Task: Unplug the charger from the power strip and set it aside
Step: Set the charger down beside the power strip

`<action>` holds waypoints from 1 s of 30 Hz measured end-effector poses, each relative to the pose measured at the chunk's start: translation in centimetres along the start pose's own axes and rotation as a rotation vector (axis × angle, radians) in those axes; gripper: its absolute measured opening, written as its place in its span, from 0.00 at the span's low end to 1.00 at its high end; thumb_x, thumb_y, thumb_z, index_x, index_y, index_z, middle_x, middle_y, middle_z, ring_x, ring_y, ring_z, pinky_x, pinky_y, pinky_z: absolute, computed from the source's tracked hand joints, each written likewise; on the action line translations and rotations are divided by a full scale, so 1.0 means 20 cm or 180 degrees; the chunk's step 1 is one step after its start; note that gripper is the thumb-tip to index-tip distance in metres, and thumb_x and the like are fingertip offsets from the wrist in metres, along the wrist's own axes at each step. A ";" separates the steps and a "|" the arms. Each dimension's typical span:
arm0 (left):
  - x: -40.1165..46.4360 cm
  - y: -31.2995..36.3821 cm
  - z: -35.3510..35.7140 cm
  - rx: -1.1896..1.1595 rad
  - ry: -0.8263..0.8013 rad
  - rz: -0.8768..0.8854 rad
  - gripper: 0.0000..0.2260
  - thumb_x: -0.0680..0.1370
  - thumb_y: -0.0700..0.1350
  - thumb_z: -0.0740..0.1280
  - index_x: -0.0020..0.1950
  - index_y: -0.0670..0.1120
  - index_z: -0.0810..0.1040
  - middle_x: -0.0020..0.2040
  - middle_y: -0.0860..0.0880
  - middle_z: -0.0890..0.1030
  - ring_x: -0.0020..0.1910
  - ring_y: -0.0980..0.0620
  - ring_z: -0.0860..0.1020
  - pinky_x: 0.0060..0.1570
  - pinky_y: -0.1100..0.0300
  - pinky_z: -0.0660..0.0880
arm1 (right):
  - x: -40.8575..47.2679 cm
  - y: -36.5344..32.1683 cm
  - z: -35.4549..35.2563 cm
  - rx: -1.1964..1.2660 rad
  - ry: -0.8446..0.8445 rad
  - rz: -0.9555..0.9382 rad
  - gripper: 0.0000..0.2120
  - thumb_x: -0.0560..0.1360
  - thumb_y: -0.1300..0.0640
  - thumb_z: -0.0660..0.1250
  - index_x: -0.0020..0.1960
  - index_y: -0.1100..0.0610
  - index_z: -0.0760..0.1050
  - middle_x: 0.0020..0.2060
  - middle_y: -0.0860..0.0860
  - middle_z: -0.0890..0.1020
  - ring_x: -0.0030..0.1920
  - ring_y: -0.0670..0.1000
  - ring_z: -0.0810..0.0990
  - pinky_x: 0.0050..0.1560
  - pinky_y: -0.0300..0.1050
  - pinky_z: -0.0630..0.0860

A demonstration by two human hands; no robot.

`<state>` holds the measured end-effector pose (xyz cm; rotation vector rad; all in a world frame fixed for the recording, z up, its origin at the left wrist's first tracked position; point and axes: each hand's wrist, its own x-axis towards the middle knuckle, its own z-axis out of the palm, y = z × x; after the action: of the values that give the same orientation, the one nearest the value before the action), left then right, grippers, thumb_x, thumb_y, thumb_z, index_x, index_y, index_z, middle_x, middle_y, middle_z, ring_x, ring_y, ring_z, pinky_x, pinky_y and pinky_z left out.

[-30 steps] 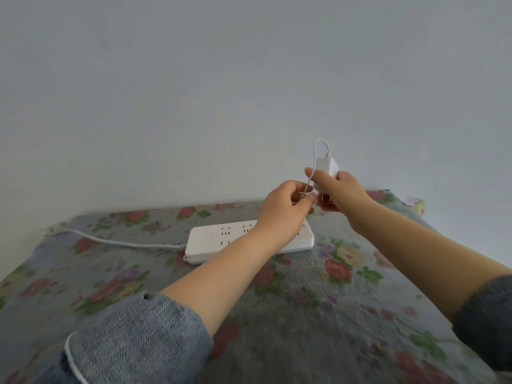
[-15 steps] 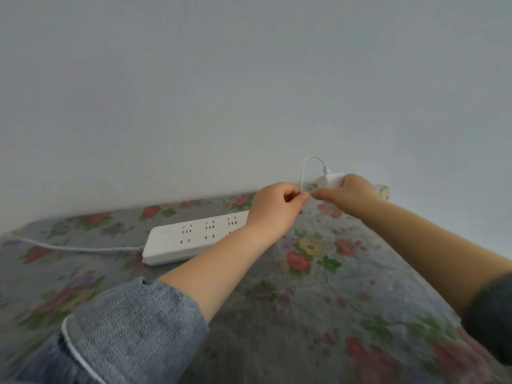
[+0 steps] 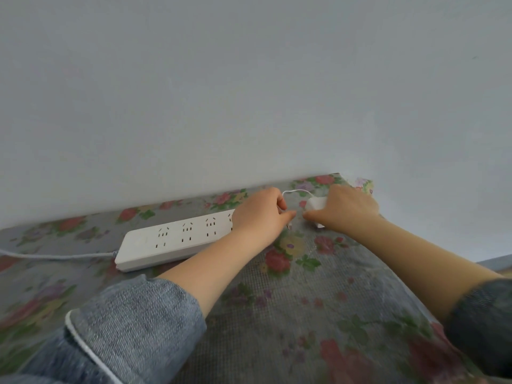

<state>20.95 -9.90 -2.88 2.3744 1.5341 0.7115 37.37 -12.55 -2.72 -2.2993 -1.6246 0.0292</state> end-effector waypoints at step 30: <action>-0.01 -0.02 -0.03 0.1031 0.0013 0.0798 0.11 0.77 0.54 0.63 0.52 0.49 0.75 0.46 0.51 0.82 0.45 0.47 0.79 0.36 0.57 0.67 | 0.00 -0.13 0.02 -0.0202 0.0277 -0.0197 0.39 0.67 0.30 0.60 0.62 0.61 0.66 0.61 0.59 0.73 0.62 0.60 0.70 0.49 0.53 0.72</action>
<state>20.35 -10.02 -2.65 2.8420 1.4630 0.5489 34.98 -11.74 -2.44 -2.2616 -1.6739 -0.1367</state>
